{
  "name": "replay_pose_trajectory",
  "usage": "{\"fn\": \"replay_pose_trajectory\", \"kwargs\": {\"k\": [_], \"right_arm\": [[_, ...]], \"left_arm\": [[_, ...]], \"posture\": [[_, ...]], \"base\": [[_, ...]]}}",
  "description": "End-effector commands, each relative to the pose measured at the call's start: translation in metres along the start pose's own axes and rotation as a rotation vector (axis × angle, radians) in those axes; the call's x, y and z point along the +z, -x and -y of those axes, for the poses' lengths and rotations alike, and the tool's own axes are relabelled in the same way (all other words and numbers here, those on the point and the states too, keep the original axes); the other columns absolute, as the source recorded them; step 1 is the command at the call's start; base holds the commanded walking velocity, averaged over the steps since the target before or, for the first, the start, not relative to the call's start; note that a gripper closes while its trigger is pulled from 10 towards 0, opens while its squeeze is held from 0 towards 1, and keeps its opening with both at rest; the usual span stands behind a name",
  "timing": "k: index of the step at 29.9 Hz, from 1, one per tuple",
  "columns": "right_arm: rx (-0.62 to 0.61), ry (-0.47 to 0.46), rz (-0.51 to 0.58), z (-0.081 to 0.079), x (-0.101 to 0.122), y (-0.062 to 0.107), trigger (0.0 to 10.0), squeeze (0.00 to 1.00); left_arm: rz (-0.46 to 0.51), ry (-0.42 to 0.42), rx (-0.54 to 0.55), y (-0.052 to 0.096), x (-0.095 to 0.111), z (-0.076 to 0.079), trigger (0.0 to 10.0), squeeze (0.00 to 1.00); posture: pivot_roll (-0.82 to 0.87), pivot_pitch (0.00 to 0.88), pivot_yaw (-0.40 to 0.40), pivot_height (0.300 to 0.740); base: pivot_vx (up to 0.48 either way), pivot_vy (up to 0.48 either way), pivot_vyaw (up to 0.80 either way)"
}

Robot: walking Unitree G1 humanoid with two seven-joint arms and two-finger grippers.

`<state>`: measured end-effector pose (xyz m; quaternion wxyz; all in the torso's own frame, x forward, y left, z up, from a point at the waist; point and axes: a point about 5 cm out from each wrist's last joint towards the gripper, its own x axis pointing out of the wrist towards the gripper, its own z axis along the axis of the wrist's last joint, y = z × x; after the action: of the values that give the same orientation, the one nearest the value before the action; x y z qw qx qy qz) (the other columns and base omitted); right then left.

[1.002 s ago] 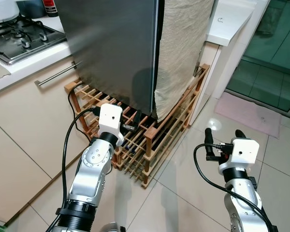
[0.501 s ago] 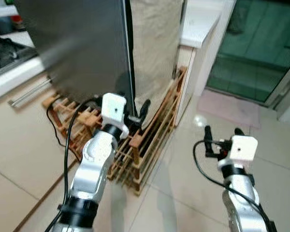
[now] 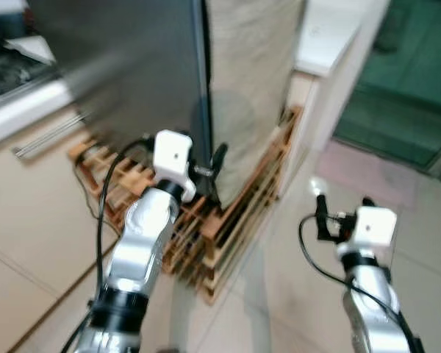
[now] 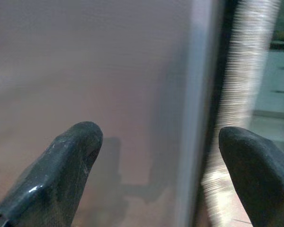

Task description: Restocking fridge

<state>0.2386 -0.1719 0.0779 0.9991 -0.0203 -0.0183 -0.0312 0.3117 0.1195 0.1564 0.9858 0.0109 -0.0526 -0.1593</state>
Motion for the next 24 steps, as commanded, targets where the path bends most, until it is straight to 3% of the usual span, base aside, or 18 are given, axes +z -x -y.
{"fn": "replay_pose_trajectory", "kwargs": {"k": [1, 6, 11, 17, 19, 24], "right_arm": [[-0.012, 0.005, -0.005, 0.004, 0.000, 0.000, 10.0, 0.00], [-0.005, 0.003, -0.006, 0.002, -0.001, -0.001, 10.0, 0.00], [0.021, 0.005, -0.011, -0.001, -0.002, -0.003, 10.0, 0.00], [0.026, 0.011, -0.011, 0.000, -0.002, -0.004, 10.0, 0.00], [0.026, 0.012, -0.011, 0.000, -0.002, -0.004, 10.0, 0.00], [0.023, 0.012, -0.018, 0.001, -0.004, 0.001, 10.0, 0.00]], "left_arm": [[-0.009, 0.005, -0.018, -0.004, 0.002, 0.006, 10.0, 0.00], [-0.025, 0.004, -0.046, -0.009, 0.003, 0.011, 10.0, 0.00], [-0.058, -0.008, -0.194, -0.023, 0.008, 0.037, 10.0, 0.00], [-0.051, -0.033, -0.248, -0.036, 0.011, 0.058, 10.0, 0.00], [-0.059, -0.053, -0.239, -0.040, 0.010, 0.060, 10.0, 0.00], [-0.062, -0.057, -0.107, -0.047, 0.014, 0.046, 10.0, 0.00]], "posture": [[0.04, 0.014, 0.019, 0.740], [0.04, 0.008, 0.022, 0.740], [0.04, 0.004, 0.014, 0.740], [0.03, 0.000, 0.014, 0.740], [0.03, 0.000, 0.017, 0.740], [0.02, 0.011, 0.019, 0.740]], "base": [[0.000, 0.000, 0.00], [0.000, 0.000, 0.00], [0.000, 0.000, 0.00], [0.000, 0.000, 0.00], [0.000, 0.000, 0.00], [0.000, 0.000, 0.00]]}}
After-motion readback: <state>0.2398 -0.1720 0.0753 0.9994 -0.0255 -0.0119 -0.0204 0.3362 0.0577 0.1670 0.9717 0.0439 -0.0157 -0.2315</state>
